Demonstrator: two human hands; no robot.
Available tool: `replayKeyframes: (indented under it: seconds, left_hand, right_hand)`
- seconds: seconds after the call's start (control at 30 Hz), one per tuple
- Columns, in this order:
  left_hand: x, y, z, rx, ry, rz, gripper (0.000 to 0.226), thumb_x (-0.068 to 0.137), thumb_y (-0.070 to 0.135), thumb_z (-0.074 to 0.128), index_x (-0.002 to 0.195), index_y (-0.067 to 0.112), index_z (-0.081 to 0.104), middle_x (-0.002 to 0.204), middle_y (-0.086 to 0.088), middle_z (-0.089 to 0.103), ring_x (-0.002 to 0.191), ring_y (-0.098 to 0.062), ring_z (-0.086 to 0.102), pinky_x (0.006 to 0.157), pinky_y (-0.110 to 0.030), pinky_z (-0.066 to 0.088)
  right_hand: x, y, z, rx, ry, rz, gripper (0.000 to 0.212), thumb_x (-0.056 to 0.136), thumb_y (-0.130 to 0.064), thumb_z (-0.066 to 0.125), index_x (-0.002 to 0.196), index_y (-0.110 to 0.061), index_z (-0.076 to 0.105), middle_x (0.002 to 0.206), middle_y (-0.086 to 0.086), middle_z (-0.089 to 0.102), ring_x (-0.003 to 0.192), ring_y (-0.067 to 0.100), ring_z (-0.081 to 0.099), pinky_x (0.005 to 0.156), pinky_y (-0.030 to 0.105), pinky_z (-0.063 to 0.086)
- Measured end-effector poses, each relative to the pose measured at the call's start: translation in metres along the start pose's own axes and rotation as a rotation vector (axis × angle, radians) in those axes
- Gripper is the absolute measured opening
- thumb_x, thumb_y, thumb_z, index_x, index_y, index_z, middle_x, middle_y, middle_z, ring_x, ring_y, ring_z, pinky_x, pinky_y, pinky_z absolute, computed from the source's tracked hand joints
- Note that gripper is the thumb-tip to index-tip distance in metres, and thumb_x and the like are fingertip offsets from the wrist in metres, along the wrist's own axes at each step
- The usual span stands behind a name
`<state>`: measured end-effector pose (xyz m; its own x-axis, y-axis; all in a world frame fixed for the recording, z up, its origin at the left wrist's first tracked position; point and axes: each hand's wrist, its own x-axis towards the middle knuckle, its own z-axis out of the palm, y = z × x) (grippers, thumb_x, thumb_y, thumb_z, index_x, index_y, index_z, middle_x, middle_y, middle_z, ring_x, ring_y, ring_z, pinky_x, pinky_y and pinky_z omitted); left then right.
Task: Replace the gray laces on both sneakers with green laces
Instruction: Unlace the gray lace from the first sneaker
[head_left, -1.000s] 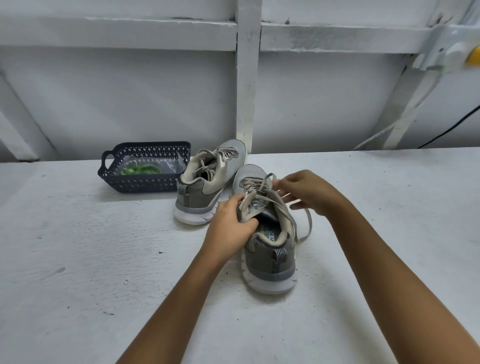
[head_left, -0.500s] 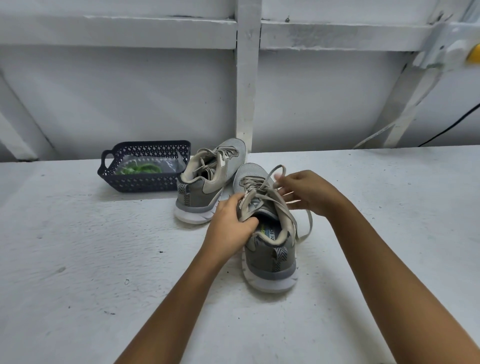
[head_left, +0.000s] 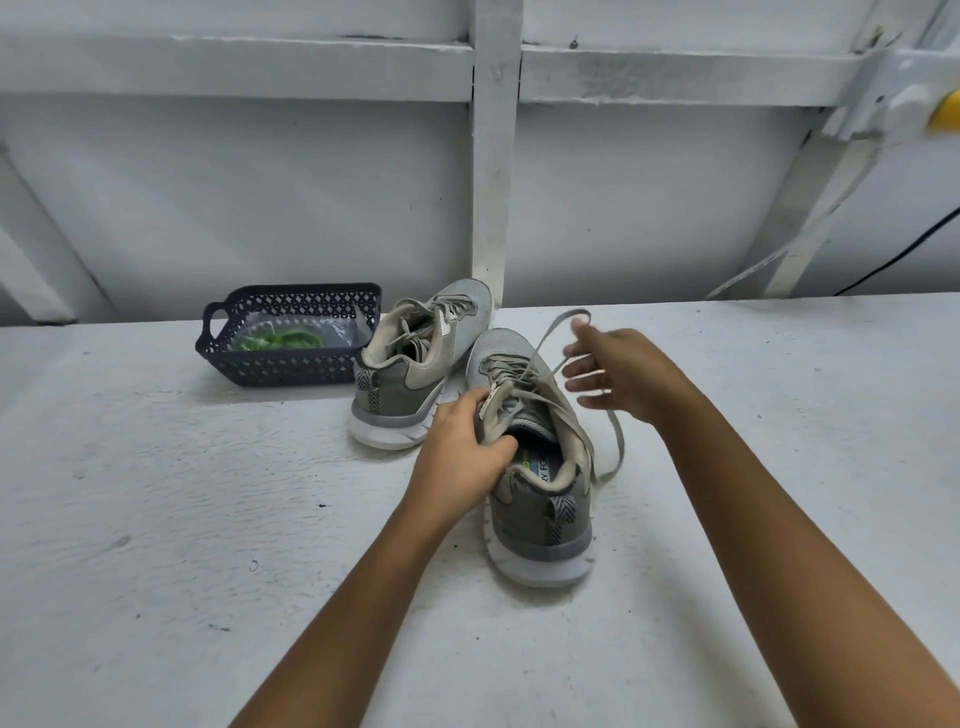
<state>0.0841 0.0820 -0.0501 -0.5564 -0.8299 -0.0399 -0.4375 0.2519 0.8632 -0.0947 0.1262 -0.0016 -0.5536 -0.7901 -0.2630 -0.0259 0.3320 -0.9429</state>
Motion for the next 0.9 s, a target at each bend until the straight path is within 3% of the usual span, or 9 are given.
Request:
replayKeyframes:
  seconds: [0.07,0.13,0.3,0.4,0.53,0.63,0.77,0.9]
  left_hand:
    - [0.000,0.000,0.001,0.006,-0.001,0.007,0.059,0.078,0.017,0.060,0.135,0.025,0.046,0.130,-0.002,0.047,0.114,-0.016,0.050,0.100,-0.036,0.041]
    - [0.000,0.000,0.000,0.009,-0.004,0.011,0.059,0.078,0.017,0.060,0.135,0.026,0.046,0.130,-0.002,0.047,0.112,-0.015,0.051,0.100,-0.035,0.042]
    - [-0.001,0.002,0.000,0.002,-0.005,0.020,0.064,0.072,0.029,0.058,0.135,0.026,0.046,0.130,-0.003,0.048,0.111,-0.016,0.053,0.099,-0.037,0.043]
    - [-0.001,0.001,0.000,0.031,0.002,0.019,0.058,0.082,0.018,0.060,0.137,0.023,0.043,0.133,-0.005,0.044,0.116,-0.019,0.050,0.101,-0.037,0.041]
    - [0.000,0.001,0.001,0.042,0.012,0.034,0.057,0.083,0.017,0.060,0.137,0.024,0.043,0.133,-0.004,0.044,0.116,-0.017,0.049,0.099,-0.033,0.040]
    - [0.001,0.001,0.001,0.039,0.017,0.037,0.056,0.082,0.017,0.059,0.135,0.024,0.045,0.132,-0.003,0.046,0.115,-0.016,0.049,0.098,-0.032,0.040]
    - [0.001,0.001,0.001,0.035,0.024,0.041,0.057,0.081,0.017,0.058,0.135,0.025,0.045,0.132,-0.003,0.045,0.116,-0.016,0.047,0.097,-0.031,0.039]
    - [0.001,0.000,0.002,0.028,0.038,0.050,0.057,0.080,0.016,0.059,0.135,0.025,0.046,0.133,-0.002,0.046,0.116,-0.014,0.046,0.096,-0.029,0.038]
  right_hand:
    - [-0.003,0.007,0.005,-0.172,-0.103,-0.010,0.028,0.094,-0.033,0.056,0.089,-0.007,0.066,0.075,0.004,0.062,0.062,0.013,0.058,0.054,0.022,0.047]
    - [-0.002,0.011,0.007,-0.228,-0.087,-0.057,0.021,0.093,-0.023,0.059,0.089,-0.004,0.066,0.075,0.004,0.063,0.063,0.011,0.058,0.054,0.020,0.046]
    - [0.007,0.001,-0.001,0.103,0.144,-0.090,0.029,0.100,-0.012,0.043,0.074,-0.005,0.055,0.069,0.008,0.056,0.057,0.015,0.056,0.051,0.021,0.053]
    - [0.008,-0.001,-0.003,0.243,0.213,-0.080,0.031,0.102,-0.017,0.040,0.075,-0.006,0.051,0.066,0.009,0.051,0.056,0.017,0.052,0.055,0.024,0.052]
    - [-0.001,0.007,0.005,0.062,0.000,-0.002,0.030,0.096,-0.031,0.052,0.084,-0.005,0.061,0.066,0.005,0.057,0.060,0.014,0.055,0.056,0.024,0.048]
    - [-0.005,0.011,0.009,-0.123,-0.069,-0.038,0.020,0.092,-0.018,0.060,0.081,-0.001,0.064,0.068,0.006,0.061,0.060,0.013,0.057,0.059,0.023,0.051]
    - [0.000,0.003,0.003,0.103,0.076,-0.081,0.025,0.099,-0.009,0.046,0.077,-0.001,0.054,0.067,0.012,0.056,0.051,0.014,0.057,0.048,0.024,0.055]
    - [0.006,0.001,0.001,0.262,0.183,-0.075,0.025,0.102,-0.014,0.038,0.082,-0.005,0.048,0.065,0.012,0.051,0.055,0.020,0.053,0.051,0.029,0.057]
